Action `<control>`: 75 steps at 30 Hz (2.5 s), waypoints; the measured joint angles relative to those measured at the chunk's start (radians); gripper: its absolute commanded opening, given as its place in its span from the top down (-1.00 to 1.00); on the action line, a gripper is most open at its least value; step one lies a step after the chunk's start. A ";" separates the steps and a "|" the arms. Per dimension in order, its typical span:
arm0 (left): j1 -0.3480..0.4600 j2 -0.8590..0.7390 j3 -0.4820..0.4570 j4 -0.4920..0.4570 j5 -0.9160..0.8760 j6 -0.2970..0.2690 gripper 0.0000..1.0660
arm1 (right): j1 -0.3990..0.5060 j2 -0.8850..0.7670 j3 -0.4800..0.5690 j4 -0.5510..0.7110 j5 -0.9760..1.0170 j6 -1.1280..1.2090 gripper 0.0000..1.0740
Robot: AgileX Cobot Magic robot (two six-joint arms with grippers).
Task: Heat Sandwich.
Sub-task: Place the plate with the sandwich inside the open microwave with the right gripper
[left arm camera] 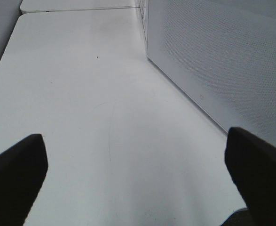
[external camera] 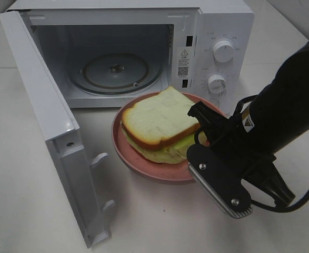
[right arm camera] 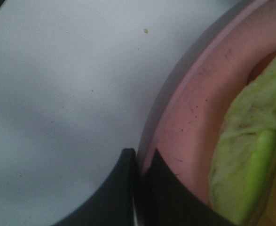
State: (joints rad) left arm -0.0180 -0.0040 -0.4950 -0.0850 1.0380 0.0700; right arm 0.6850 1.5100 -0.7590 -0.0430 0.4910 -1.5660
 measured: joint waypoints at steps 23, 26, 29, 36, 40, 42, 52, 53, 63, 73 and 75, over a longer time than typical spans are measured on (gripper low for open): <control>0.000 0.000 0.000 0.000 0.000 0.000 -0.83 | -0.001 0.100 -0.170 0.052 0.027 -0.024 1.00; 0.000 0.000 0.000 0.000 0.000 0.000 -0.83 | -0.001 0.128 -0.207 0.052 0.028 -0.024 1.00; 0.000 0.000 0.000 0.000 0.000 0.000 -0.83 | -0.001 0.148 -0.237 0.052 0.032 -0.024 1.00; 0.000 0.000 0.000 0.000 0.000 0.000 -0.83 | -0.001 0.201 -0.297 0.053 0.057 -0.024 1.00; 0.000 0.000 0.000 0.000 0.000 0.000 -0.83 | -0.001 0.230 -0.334 0.053 0.071 -0.024 1.00; 0.000 0.000 0.000 0.000 0.000 0.000 -0.83 | -0.001 0.247 -0.359 0.053 0.077 -0.024 1.00; 0.000 0.000 0.000 0.000 0.000 0.000 -0.83 | -0.001 0.308 -0.448 0.052 0.102 -0.016 1.00; 0.000 0.000 0.000 0.000 0.000 0.000 -0.83 | -0.001 0.311 -0.458 0.052 0.104 -0.016 1.00; 0.000 0.000 0.000 0.000 0.000 0.000 -0.83 | -0.001 0.402 -0.583 0.043 0.157 0.034 1.00; 0.000 0.000 0.000 0.000 0.000 0.000 -0.83 | -0.001 0.482 -0.707 0.029 0.202 0.080 1.00; 0.000 0.000 0.000 0.000 0.000 0.000 -0.83 | -0.001 0.495 -0.730 0.026 0.206 0.087 1.00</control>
State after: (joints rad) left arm -0.0180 -0.0040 -0.4950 -0.0850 1.0380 0.0700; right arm 0.6840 2.0050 -1.4890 -0.0170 0.6970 -1.4790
